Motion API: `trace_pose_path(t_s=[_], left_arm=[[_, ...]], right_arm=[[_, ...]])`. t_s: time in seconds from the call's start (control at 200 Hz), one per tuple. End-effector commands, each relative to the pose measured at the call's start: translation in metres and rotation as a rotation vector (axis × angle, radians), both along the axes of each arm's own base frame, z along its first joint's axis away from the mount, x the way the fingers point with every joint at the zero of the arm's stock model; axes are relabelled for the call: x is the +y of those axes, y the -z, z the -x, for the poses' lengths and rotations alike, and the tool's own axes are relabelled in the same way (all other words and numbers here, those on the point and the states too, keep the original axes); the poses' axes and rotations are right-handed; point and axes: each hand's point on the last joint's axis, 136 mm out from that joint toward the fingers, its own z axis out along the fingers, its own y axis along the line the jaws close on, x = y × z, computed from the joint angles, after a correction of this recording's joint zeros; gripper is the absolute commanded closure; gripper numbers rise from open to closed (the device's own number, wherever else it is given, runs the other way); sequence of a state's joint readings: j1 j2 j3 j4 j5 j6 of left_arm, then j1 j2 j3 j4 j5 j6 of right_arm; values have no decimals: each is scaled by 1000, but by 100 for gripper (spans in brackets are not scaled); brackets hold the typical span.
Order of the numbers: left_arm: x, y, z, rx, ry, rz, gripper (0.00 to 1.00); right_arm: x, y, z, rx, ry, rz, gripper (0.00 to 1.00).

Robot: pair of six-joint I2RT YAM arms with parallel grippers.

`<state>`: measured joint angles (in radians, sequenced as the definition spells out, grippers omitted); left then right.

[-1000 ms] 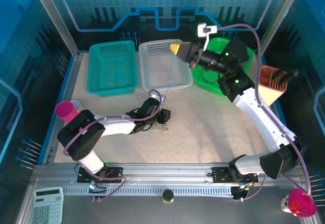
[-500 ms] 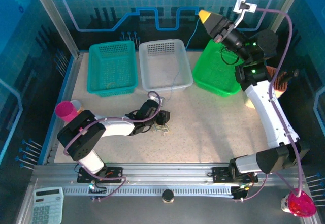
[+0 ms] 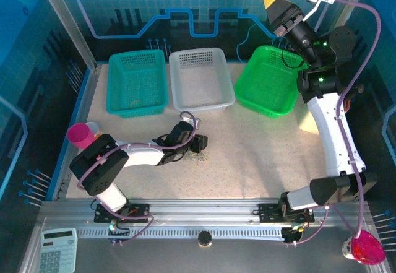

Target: Untangle the cables

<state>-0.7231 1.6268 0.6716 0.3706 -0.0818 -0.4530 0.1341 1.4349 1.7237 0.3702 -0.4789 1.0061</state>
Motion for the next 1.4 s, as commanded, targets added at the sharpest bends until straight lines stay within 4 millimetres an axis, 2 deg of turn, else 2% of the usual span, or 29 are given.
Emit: trace_pose_path(t_s=[0.0,0.205,0.34,0.495,0.69,0.89,0.915,1.121,1.271,1.356,1.396], left_arm=[[-11,-35,-5,-39,7,72,44],[-19,-78,-11,-80,16,122,12],[-19,-101,-14,-102,9,143,1],[-9,-125,-16,-143,-39,151,1],[18,-148,-16,-180,-142,144,1],[45,-154,-7,-181,-235,138,1],[48,-154,-6,-182,-245,142,1],[69,-156,8,-177,-310,173,1],[84,-156,16,-182,-354,190,1],[91,-156,20,-186,-374,200,1],[93,-155,22,-185,-378,204,1]], right_arm=[[-12,-11,1,-48,70,20,100],[-23,-14,-5,-71,173,74,100],[-27,-9,-15,-50,200,91,100],[-25,-7,-27,-42,187,86,100],[-12,-3,-49,-38,133,65,99],[11,5,-75,-27,107,87,99],[14,13,-82,1,102,96,99],[39,31,-113,40,71,133,99],[58,59,-137,92,64,180,100],[71,90,-151,142,53,213,100],[79,110,-157,174,42,231,100]])
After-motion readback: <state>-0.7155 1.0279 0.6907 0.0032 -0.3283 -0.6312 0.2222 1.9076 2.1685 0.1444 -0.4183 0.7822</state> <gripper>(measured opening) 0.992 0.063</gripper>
